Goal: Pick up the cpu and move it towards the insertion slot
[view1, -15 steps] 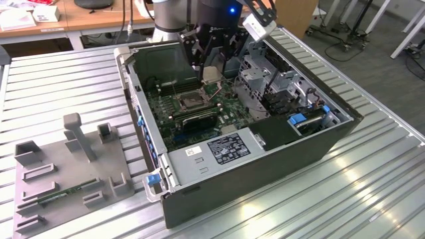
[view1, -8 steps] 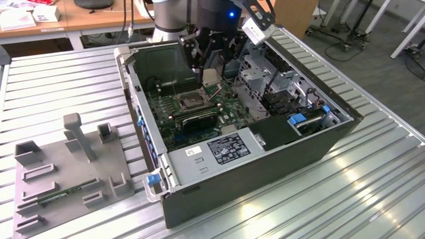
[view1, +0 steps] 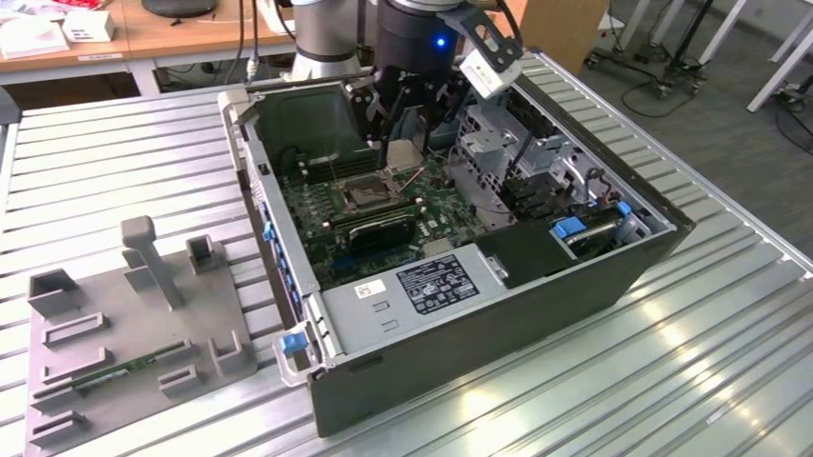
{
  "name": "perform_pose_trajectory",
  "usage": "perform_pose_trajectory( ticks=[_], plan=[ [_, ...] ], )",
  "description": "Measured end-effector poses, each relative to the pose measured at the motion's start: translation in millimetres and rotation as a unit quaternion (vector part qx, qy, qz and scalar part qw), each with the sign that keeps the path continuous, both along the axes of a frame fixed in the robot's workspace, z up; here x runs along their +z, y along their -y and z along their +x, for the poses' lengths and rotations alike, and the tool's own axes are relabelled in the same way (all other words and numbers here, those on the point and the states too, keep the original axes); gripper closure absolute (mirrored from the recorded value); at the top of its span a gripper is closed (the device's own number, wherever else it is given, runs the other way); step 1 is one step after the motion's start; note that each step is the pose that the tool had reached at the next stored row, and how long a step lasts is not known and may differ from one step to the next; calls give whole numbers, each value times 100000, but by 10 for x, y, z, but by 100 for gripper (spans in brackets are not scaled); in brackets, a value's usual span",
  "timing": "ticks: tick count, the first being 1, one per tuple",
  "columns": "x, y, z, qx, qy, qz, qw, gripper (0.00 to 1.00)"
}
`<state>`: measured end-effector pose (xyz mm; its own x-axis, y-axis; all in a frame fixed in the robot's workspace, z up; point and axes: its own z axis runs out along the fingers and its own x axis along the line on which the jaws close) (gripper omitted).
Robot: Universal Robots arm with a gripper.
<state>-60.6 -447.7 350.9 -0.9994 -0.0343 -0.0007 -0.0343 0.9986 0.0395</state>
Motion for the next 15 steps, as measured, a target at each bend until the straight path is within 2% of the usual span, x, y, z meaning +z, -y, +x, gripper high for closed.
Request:
perform_pose_trajectory(
  ticks=[8, 15],
  plan=[
    [-6, -3, 0, -2, 8, 14, 100000, 45],
    [-12, -58, 0, -1, 1, 3, 100000, 45]
  ],
)
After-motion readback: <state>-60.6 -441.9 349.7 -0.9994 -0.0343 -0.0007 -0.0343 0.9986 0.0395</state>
